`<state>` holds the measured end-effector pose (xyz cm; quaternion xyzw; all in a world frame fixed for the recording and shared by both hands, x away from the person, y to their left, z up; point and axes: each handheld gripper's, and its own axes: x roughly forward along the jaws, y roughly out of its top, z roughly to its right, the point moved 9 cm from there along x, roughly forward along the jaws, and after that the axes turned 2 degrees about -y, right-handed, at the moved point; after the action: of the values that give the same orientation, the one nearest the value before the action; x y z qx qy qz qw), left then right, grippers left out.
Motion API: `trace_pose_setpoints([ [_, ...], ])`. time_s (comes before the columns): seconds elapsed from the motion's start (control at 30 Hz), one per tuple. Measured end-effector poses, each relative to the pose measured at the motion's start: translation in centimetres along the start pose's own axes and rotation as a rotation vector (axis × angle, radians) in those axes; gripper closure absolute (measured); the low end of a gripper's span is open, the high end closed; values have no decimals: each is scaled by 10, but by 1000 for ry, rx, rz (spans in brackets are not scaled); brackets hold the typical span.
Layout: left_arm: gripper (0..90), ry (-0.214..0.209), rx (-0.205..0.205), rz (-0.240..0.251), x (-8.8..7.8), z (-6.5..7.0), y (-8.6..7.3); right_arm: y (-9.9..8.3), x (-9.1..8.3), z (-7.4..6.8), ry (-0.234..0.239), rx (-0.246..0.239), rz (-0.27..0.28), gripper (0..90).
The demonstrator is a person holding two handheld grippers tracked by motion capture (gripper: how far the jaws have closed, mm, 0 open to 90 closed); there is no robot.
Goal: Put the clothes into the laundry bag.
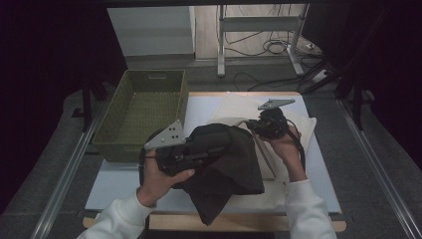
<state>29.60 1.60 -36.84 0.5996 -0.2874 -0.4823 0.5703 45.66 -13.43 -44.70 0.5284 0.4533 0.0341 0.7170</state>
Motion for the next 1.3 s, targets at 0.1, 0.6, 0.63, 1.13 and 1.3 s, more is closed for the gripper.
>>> trace_pose_setpoints([
  [0.1, 722, -3, -8, -6, 6, -1, -4, 1, -2, -1, 3, -1, 6, 860],
  [0.6, 721, 23, -36, -37, 27, -20, -23, 4, -6, -3, 16, 1, 15, 861],
  [0.63, 720, 28, -41, -45, 30, -23, -27, 4, -6, -4, 18, 0, 16, 861],
  [1.13, 716, 31, -82, -142, 69, -36, -65, 7, -9, -6, 23, -6, 27, 860],
  [1.3, 715, 33, -103, -173, 86, -43, -77, 7, -9, -7, 22, -10, 25, 860],
])
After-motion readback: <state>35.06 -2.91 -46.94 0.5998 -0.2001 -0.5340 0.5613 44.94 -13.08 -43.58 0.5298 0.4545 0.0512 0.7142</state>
